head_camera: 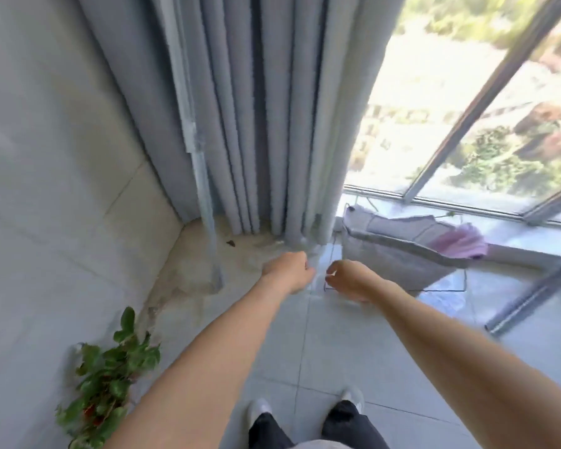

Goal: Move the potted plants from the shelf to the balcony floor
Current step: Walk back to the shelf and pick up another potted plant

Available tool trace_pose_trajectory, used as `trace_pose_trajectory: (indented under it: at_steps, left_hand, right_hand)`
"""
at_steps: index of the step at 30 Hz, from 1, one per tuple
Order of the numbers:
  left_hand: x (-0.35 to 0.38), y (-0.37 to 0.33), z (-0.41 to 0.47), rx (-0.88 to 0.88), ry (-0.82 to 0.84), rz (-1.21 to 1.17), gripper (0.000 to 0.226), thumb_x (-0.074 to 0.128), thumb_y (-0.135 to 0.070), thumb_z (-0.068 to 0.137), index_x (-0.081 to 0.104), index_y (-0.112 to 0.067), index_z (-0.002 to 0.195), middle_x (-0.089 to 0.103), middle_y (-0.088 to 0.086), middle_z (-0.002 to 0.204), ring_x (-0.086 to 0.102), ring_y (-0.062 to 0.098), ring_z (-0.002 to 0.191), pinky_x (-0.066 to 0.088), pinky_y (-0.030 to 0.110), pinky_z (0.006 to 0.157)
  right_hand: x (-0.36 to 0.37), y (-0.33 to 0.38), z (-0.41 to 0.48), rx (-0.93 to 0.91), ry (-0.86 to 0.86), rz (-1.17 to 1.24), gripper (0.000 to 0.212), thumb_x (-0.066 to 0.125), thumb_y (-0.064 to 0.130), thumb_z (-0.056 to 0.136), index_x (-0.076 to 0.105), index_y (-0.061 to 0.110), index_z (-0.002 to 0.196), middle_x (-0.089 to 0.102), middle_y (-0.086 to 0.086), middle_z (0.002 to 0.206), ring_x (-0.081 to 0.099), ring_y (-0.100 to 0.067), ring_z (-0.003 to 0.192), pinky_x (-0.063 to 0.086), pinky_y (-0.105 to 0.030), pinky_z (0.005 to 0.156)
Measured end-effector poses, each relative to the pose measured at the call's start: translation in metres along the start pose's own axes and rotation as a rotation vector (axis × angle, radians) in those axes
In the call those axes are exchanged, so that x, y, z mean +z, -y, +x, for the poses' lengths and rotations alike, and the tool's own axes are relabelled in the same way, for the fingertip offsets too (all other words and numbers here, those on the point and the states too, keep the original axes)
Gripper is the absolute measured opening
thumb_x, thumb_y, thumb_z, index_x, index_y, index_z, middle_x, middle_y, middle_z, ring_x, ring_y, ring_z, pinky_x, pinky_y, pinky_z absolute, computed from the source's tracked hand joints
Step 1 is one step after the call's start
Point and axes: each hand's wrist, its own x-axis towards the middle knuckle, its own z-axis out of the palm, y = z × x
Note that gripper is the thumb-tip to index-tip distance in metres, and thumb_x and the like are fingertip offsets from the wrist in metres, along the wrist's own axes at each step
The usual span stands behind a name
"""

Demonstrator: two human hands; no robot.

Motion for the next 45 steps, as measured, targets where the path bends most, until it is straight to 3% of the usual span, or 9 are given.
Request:
trace_pose_trajectory:
  at_steps: [6,13,17,23,26,30,35,39,45]
  left_hand:
    - [0.025,-0.252,0.022,0.419,0.116,0.237,0.036,0.04,-0.031,0.091,0.058,-0.014,0.116,0.062,0.012,0.126,0.057,0.031,0.113,0.047,0.038,0.093]
    - [0.128,-0.54,-0.014,0.832,0.2,0.287,0.035,0.044,-0.035,0.087,0.064,-0.015,0.108,0.066,0.009,0.114,0.06,0.029,0.102,0.05,0.038,0.087]
    - [0.186,-0.665,-0.047,1.044,0.221,0.37,0.034,0.046,-0.033,0.086,0.065,-0.014,0.106,0.066,0.01,0.113,0.061,0.029,0.1,0.047,0.033,0.079]
    - [0.24,-0.846,-0.093,1.302,0.2,0.47,0.032,0.047,-0.032,0.085,0.066,-0.013,0.103,0.067,0.013,0.109,0.062,0.032,0.098,0.052,0.039,0.086]
    - [0.26,-0.936,-0.108,1.425,0.201,0.49,0.032,0.047,-0.032,0.088,0.067,-0.012,0.102,0.067,0.014,0.108,0.063,0.033,0.096,0.053,0.038,0.083]
    - [0.281,-1.06,-0.115,1.489,0.205,0.489,0.019,0.048,-0.032,0.085,0.061,-0.018,0.084,0.067,0.011,0.101,0.062,0.031,0.09,0.053,0.037,0.081]
    - [0.307,-1.215,-0.124,1.554,0.187,0.438,0.029,0.046,-0.034,0.086,0.066,-0.017,0.099,0.06,0.005,0.094,0.061,0.031,0.093,0.051,0.036,0.081]
    - [0.337,-1.316,-0.125,1.596,0.214,0.415,0.03,0.046,-0.033,0.083,0.068,-0.015,0.091,0.064,0.003,0.091,0.064,0.03,0.091,0.052,0.035,0.081]
    - [0.39,-1.471,-0.126,1.668,0.133,0.404,0.02,0.045,-0.033,0.086,0.061,-0.021,0.088,0.064,0.008,0.099,0.062,0.031,0.089,0.049,0.033,0.072]
  right_hand:
    - [-0.099,-0.206,-0.099,0.239,-0.197,0.154,0.028,0.046,0.026,0.091,0.063,0.005,0.086,0.068,-0.017,0.099,0.057,-0.028,0.085,0.038,-0.03,0.069]
    - [-0.15,-0.446,-0.254,0.584,-0.479,0.412,0.035,0.047,0.029,0.092,0.057,0.002,0.072,0.06,-0.019,0.08,0.058,-0.032,0.081,0.043,-0.036,0.068]
    - [-0.162,-0.547,-0.344,0.734,-0.595,0.469,0.036,0.04,0.026,0.094,0.039,0.02,0.059,0.048,-0.001,0.067,0.045,-0.023,0.078,0.033,-0.028,0.063]
    - [-0.197,-0.67,-0.438,0.874,-0.748,0.579,0.032,0.048,0.025,0.092,0.062,-0.002,0.082,0.055,-0.02,0.075,0.044,-0.023,0.067,0.033,-0.032,0.058]
    - [-0.232,-0.735,-0.472,0.917,-0.832,0.569,0.04,0.05,0.029,0.092,0.064,-0.005,0.107,0.066,-0.025,0.113,0.063,-0.037,0.099,0.05,-0.04,0.084]
    - [-0.29,-0.824,-0.516,0.936,-0.955,0.542,0.044,0.047,0.03,0.09,0.06,-0.009,0.105,0.061,-0.031,0.113,0.06,-0.042,0.101,0.048,-0.05,0.09]
    - [-0.352,-0.932,-0.564,1.026,-1.062,0.552,0.031,0.044,0.028,0.088,0.043,0.007,0.065,0.036,-0.019,0.071,0.038,-0.022,0.065,0.03,-0.031,0.06]
    - [-0.384,-1.018,-0.591,1.054,-1.081,0.597,0.036,0.044,0.027,0.086,0.057,-0.004,0.074,0.059,-0.026,0.073,0.054,-0.042,0.069,0.046,-0.041,0.067]
    - [-0.437,-1.164,-0.637,1.07,-1.173,0.56,0.024,0.045,0.028,0.087,0.046,0.009,0.072,0.038,-0.014,0.068,0.037,-0.019,0.067,0.032,-0.033,0.065]
